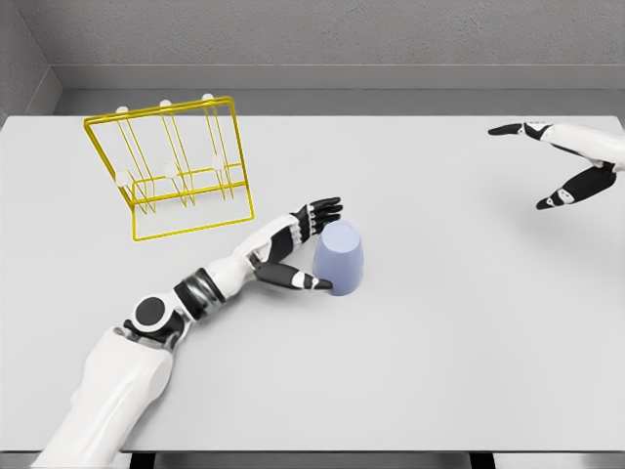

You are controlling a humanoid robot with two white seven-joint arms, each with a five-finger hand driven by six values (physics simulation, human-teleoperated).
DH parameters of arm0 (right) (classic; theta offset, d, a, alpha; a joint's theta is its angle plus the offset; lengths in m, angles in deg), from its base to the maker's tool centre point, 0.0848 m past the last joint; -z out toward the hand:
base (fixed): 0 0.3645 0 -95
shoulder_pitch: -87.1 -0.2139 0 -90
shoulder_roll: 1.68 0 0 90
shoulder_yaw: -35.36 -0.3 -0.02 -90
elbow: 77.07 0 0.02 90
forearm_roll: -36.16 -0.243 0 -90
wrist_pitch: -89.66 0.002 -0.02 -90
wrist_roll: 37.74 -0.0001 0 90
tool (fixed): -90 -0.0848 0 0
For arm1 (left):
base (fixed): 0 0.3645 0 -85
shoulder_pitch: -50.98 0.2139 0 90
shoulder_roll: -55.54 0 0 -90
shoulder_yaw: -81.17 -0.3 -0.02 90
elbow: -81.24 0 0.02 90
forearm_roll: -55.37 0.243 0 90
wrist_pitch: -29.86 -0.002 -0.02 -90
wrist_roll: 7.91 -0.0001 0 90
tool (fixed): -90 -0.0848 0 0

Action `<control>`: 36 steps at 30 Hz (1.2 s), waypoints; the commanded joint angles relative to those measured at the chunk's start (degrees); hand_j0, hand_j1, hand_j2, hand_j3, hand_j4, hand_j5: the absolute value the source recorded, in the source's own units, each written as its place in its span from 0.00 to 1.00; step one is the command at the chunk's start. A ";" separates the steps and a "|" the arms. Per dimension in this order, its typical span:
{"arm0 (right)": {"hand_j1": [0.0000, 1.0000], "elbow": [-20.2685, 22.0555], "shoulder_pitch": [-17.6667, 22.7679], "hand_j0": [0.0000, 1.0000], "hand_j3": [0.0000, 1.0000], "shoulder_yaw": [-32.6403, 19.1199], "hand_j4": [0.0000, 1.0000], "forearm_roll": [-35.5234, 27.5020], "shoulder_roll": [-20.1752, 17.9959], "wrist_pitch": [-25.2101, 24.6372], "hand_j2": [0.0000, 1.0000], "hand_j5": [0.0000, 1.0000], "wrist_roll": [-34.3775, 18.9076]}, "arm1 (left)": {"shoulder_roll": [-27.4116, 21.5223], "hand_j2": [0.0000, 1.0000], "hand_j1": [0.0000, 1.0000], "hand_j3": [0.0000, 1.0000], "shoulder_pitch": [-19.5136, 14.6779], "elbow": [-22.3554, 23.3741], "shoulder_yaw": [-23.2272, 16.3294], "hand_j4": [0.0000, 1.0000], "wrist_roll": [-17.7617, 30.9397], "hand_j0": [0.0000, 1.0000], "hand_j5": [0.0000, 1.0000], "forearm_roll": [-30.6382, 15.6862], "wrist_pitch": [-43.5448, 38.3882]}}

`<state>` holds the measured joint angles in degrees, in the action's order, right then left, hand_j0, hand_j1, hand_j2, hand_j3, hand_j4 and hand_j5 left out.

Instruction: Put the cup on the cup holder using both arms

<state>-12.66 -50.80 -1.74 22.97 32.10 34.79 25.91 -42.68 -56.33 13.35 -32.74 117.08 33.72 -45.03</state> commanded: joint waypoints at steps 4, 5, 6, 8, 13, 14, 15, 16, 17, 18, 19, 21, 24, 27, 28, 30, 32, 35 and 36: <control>1.00 0.45 0.35 1.00 1.00 -0.87 1.00 -0.25 1.73 -0.13 1.00 1.00 -0.02 | 0.67 1.00 1.00 1.00 -0.09 0.91 0.01 1.00 0.01 1.00 1.00 -0.31 0.00; 1.00 0.45 0.35 1.00 1.00 -0.87 1.00 -0.25 3.49 -0.13 1.00 1.00 -0.02 | 0.76 1.00 1.00 1.00 -0.09 1.09 0.01 1.00 0.01 1.00 1.00 -0.31 0.00; 1.00 0.36 0.26 1.00 1.00 -0.87 1.00 -0.25 3.85 -0.13 1.00 1.00 -0.02 | 0.76 1.00 1.00 1.00 -0.09 1.09 0.01 1.00 0.01 1.00 1.00 -0.31 0.00; 1.00 0.27 0.18 1.00 1.00 -0.79 1.00 -0.34 3.85 -0.13 1.00 1.00 -0.02 | 1.19 1.00 1.00 1.00 -0.09 1.09 0.00 1.00 0.01 1.00 1.00 -0.31 0.00; 1.00 -0.08 0.09 1.00 1.00 -0.87 1.00 -0.34 3.84 -0.13 1.00 1.00 -0.37 | 1.72 1.00 1.00 1.00 -0.09 1.09 -0.08 1.00 0.01 1.00 1.00 -0.23 0.00; 1.00 -0.08 0.09 1.00 1.00 -0.87 1.00 -0.34 3.85 -0.13 1.00 1.00 -0.37 | 1.72 1.00 1.00 1.00 -0.09 1.09 -0.08 1.00 0.01 1.00 1.00 -0.31 0.09; 1.00 -0.34 0.09 1.00 1.00 -1.22 1.00 -0.34 3.76 -0.13 1.00 1.00 -0.37 | 1.81 1.00 1.00 1.00 -0.09 1.09 -0.52 1.00 0.01 1.00 1.00 -0.31 0.09; 1.00 -0.96 0.09 1.00 1.00 -1.40 1.00 -0.34 3.76 -0.13 1.00 1.00 -0.37 | 1.81 1.00 1.00 1.00 -0.09 1.09 -0.87 1.00 0.01 1.00 1.00 -0.31 0.09; 1.00 -1.40 0.00 1.00 1.00 -1.49 1.00 -0.43 3.76 -0.13 1.00 1.00 -0.37 | 1.90 1.00 1.00 1.00 -0.09 1.09 -0.87 1.00 0.01 1.00 1.00 -0.31 0.09; 1.00 -1.75 0.00 1.00 1.00 -1.49 1.00 -0.43 3.76 -0.13 1.00 1.00 -0.37 | 1.90 1.00 1.00 1.00 -0.09 1.09 -0.87 1.00 0.01 1.00 1.00 -0.31 0.27; 1.00 -1.75 -0.09 1.00 1.00 -1.40 1.00 -0.34 3.76 -0.13 1.00 1.00 -0.37 | 1.90 1.00 1.00 1.00 -0.09 1.09 -0.87 1.00 0.01 1.00 1.00 -0.31 0.27; 1.00 -1.84 -0.09 1.00 1.00 -1.40 1.00 -0.34 3.84 -0.13 1.00 1.00 -0.37 | 1.90 1.00 1.00 1.00 -0.09 1.09 -0.96 1.00 0.01 1.00 1.00 -0.31 0.27; 1.00 -2.54 -0.09 1.00 1.00 -1.40 1.00 -0.34 3.85 -0.13 1.00 1.00 -0.37 | 2.25 1.00 1.00 1.00 -0.09 1.00 -0.96 1.00 0.01 1.00 1.00 -0.31 0.53; 1.00 -2.54 -0.18 1.00 1.00 -1.40 1.00 -0.34 3.93 -0.13 1.00 1.00 -0.37 | 2.34 0.94 0.94 0.94 -0.09 1.09 -0.96 0.94 0.01 0.94 0.94 -0.31 0.53; 1.00 -2.54 -0.18 1.00 1.00 -1.40 1.00 -0.34 3.93 -0.13 1.00 1.00 -0.37 | 2.34 0.90 0.90 0.90 -0.09 1.00 -0.96 0.90 0.01 0.90 0.90 -0.31 0.53; 1.00 -2.54 -0.18 1.00 1.00 -1.40 1.00 -0.34 3.93 -0.13 1.00 1.00 -0.46 | 2.34 0.78 0.78 0.78 -0.09 1.09 -0.96 0.78 0.01 0.78 0.78 -0.31 0.53; 1.00 -2.54 -0.18 1.00 1.00 -1.40 1.00 -0.34 3.93 -0.13 1.00 1.00 -0.46 | 2.34 0.62 0.62 0.62 -0.09 1.09 -0.96 0.62 0.01 0.62 0.62 -0.31 0.62; 1.00 -2.54 -0.18 1.00 1.00 -1.40 1.00 -0.34 3.93 -0.13 1.00 1.00 -0.46 | 2.34 0.47 0.47 0.47 -0.09 1.00 -0.96 0.47 0.01 0.47 0.47 -0.40 0.62; 1.00 -2.54 -0.09 1.00 1.00 -1.40 1.00 -0.34 3.93 -0.13 1.00 1.00 -0.46 | 2.25 0.44 0.44 0.44 -0.09 1.00 -0.96 0.44 0.01 0.44 0.44 -0.40 0.62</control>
<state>-15.21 -50.98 -3.06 23.08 36.07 34.78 25.43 -40.37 -56.42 14.40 -33.72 117.08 33.72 -44.43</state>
